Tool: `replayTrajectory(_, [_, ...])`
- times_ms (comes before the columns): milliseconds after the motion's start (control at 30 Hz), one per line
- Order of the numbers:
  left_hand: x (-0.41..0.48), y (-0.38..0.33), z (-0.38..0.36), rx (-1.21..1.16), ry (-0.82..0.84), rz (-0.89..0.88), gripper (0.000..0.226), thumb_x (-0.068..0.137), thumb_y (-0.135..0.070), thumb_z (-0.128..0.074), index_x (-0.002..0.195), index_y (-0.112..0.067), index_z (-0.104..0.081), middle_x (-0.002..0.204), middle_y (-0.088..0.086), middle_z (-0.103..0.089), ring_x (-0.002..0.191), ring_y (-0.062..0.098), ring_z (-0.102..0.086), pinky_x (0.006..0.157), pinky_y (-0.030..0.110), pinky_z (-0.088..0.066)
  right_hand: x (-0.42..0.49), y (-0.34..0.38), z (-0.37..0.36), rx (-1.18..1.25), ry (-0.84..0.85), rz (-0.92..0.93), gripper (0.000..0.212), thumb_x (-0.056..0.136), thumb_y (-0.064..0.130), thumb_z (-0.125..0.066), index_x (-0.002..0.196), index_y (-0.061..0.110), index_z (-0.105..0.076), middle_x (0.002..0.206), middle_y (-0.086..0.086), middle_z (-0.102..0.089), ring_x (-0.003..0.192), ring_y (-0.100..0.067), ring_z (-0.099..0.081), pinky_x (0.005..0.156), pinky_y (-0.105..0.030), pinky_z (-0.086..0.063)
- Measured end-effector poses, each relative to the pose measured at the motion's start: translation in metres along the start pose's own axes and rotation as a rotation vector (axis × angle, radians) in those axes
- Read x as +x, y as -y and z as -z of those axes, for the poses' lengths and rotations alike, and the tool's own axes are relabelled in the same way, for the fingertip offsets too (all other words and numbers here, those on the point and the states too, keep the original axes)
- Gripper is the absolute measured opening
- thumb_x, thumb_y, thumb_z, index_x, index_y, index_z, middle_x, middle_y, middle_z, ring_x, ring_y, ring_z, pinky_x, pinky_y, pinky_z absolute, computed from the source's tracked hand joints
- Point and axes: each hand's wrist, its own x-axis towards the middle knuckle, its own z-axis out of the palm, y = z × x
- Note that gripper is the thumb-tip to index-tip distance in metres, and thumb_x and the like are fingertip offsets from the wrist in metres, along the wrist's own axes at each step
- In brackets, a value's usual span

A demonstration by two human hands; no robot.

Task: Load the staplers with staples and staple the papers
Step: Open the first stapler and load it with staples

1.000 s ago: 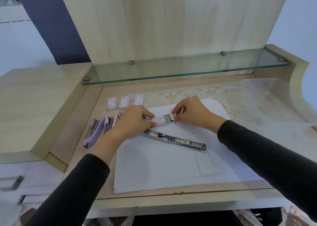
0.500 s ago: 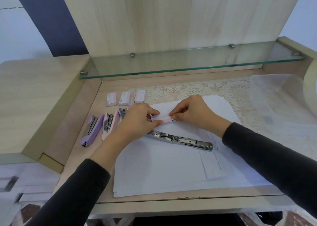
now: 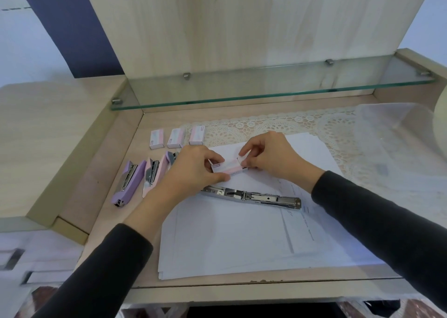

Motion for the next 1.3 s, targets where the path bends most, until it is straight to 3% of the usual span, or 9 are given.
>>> replayTrajectory(100, [0.001, 0.000, -0.002, 0.019, -0.051, -0.027, 0.033, 0.070, -0.017, -0.078, 0.102, -0.010, -0.070, 0.091, 0.007, -0.067, 0.072, 0.016, -0.058, 0.068, 0.019, -0.045, 0.000, 0.000, 0.002, 0.034, 0.017, -0.039, 0.016, 0.069, 0.002, -0.075, 0.084, 0.005, -0.069, 0.058, 0.001, -0.062, 0.037, 0.005, -0.051, 0.049, -0.003, -0.043])
replayTrajectory(200, [-0.001, 0.003, -0.004, -0.011, -0.072, -0.026, 0.033, 0.069, -0.013, -0.078, 0.101, -0.009, -0.071, 0.090, 0.010, -0.068, 0.077, 0.021, -0.061, 0.078, 0.032, -0.050, 0.000, 0.001, 0.003, 0.037, 0.023, -0.053, 0.016, 0.068, 0.001, -0.075, 0.082, 0.005, -0.070, 0.055, 0.004, -0.061, 0.036, 0.004, -0.051, 0.047, -0.003, -0.042])
replayTrajectory(333, [-0.003, 0.004, -0.004, -0.026, -0.076, -0.051, 0.032, 0.068, -0.010, -0.077, 0.100, -0.007, -0.071, 0.094, 0.012, -0.067, 0.081, 0.025, -0.063, 0.082, 0.038, -0.051, 0.001, 0.002, 0.004, 0.049, 0.030, -0.068, 0.016, 0.065, 0.000, -0.077, 0.079, 0.005, -0.071, 0.046, 0.010, -0.059, 0.035, 0.002, -0.050, 0.047, -0.006, -0.044])
replayTrajectory(567, [-0.001, 0.002, -0.004, -0.005, -0.058, -0.024, 0.036, 0.070, -0.017, -0.078, 0.104, -0.011, -0.069, 0.100, 0.006, -0.066, 0.085, 0.021, -0.062, 0.085, 0.032, -0.049, 0.005, 0.005, 0.005, 0.097, 0.063, -0.127, 0.012, 0.064, -0.003, -0.077, 0.072, 0.003, -0.071, 0.044, 0.006, -0.062, 0.039, -0.006, -0.056, 0.051, -0.012, -0.050])
replayTrajectory(700, [0.001, 0.002, -0.005, 0.010, -0.044, -0.027, 0.036, 0.073, -0.020, -0.076, 0.107, -0.012, -0.068, 0.104, 0.005, -0.066, 0.087, 0.018, -0.061, 0.086, 0.031, -0.048, 0.003, 0.004, 0.005, 0.162, 0.070, -0.141, 0.008, 0.071, -0.006, -0.070, 0.077, -0.001, -0.070, 0.042, 0.007, -0.062, 0.040, -0.003, -0.059, 0.052, -0.009, -0.050])
replayTrajectory(867, [0.008, 0.005, -0.006, 0.048, -0.041, -0.047, 0.036, 0.074, -0.022, -0.075, 0.108, -0.011, -0.068, 0.102, 0.006, -0.065, 0.086, 0.017, -0.059, 0.082, 0.028, -0.047, -0.001, 0.005, 0.006, 0.259, 0.050, -0.171, 0.013, 0.075, -0.009, -0.064, 0.088, -0.006, -0.067, 0.064, -0.011, -0.066, 0.042, -0.008, -0.060, 0.054, -0.014, -0.054])
replayTrajectory(1033, [0.034, 0.015, 0.005, 0.107, -0.144, -0.042, 0.035, 0.075, -0.028, -0.073, 0.105, -0.011, -0.068, 0.101, 0.002, -0.067, 0.078, 0.011, -0.052, 0.074, 0.022, -0.039, -0.005, 0.004, 0.016, 0.210, 0.008, -0.143, 0.017, 0.075, -0.005, -0.065, 0.091, 0.001, -0.068, 0.072, -0.018, -0.068, 0.052, -0.018, -0.061, 0.065, -0.019, -0.054])
replayTrajectory(1133, [0.057, 0.020, 0.009, 0.172, -0.201, -0.039, 0.036, 0.077, -0.030, -0.071, 0.107, -0.011, -0.067, 0.106, 0.006, -0.067, 0.086, 0.017, -0.056, 0.075, 0.023, -0.038, -0.011, 0.003, 0.021, 0.195, 0.001, -0.131, 0.015, 0.076, -0.005, -0.063, 0.088, 0.002, -0.069, 0.076, -0.021, -0.069, 0.056, -0.021, -0.061, 0.067, -0.020, -0.054])
replayTrajectory(1300, [0.079, 0.023, -0.001, 0.402, -0.166, -0.048, 0.039, 0.081, -0.042, -0.064, 0.113, -0.019, -0.064, 0.110, 0.003, -0.065, 0.106, 0.022, -0.049, 0.083, 0.032, -0.037, -0.021, -0.002, 0.026, 0.152, 0.008, -0.115, 0.010, 0.078, -0.003, -0.064, 0.084, 0.002, -0.069, 0.041, 0.009, -0.061, 0.040, -0.002, -0.055, 0.046, -0.005, -0.042])
